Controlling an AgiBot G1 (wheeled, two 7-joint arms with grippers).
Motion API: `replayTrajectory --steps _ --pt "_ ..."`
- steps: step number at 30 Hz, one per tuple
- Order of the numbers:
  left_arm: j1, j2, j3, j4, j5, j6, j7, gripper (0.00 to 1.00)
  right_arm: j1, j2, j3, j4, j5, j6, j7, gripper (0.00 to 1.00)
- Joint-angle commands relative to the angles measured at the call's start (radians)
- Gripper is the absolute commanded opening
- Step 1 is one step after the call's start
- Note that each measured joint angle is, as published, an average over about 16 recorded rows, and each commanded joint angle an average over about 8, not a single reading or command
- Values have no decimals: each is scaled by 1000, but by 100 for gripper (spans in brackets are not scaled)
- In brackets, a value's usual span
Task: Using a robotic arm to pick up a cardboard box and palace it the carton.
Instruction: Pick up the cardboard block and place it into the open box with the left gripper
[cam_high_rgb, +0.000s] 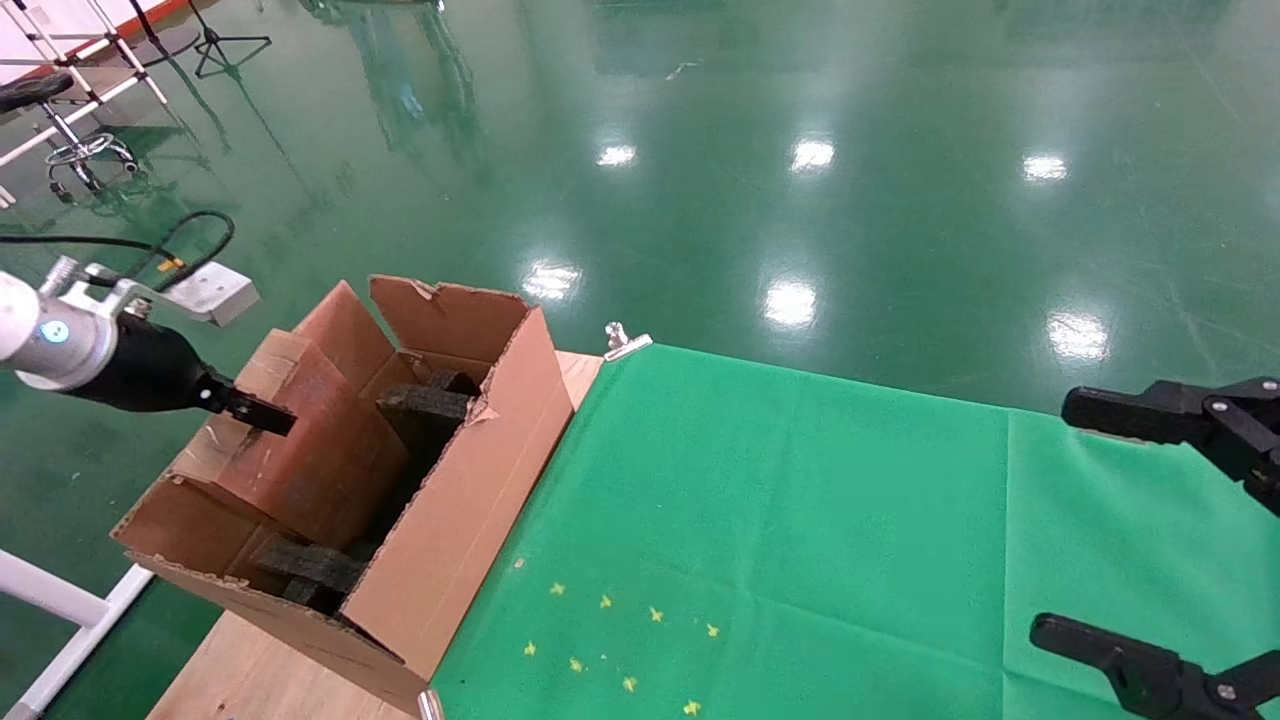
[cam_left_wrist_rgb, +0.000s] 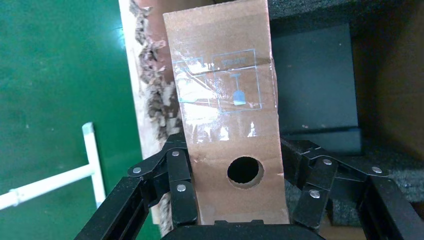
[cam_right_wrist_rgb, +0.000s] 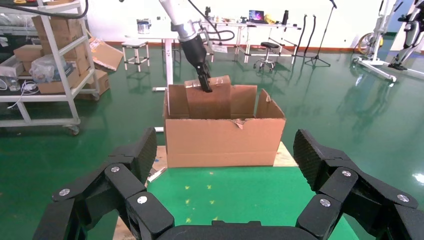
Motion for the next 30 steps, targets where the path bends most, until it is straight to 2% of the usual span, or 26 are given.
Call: replayTrajectory --steps 1,9,10,11,17,18,19,30 --pt "18 18 -4 49 -17 -9 28 0 0 0 0 0 0 0 0 100" --pt "64 118 7 227 -18 1 2 0 0 0 0 0 0 0 0 100" --pt "68 126 8 241 -19 1 1 2 0 0 0 0 0 0 0 100" --pt "73 135 8 257 -20 0 2 11 0 0 0 0 0 0 0 100" --pt "89 163 11 312 -21 -7 6 86 0 0 0 0 0 0 0 100" --pt "91 165 11 317 -21 -8 6 96 0 0 0 0 0 0 0 100" --pt "91 165 12 318 -21 -7 6 100 0 0 0 0 0 0 0 100" --pt "85 155 11 297 -19 2 5 100 0 0 0 0 0 0 0 100"
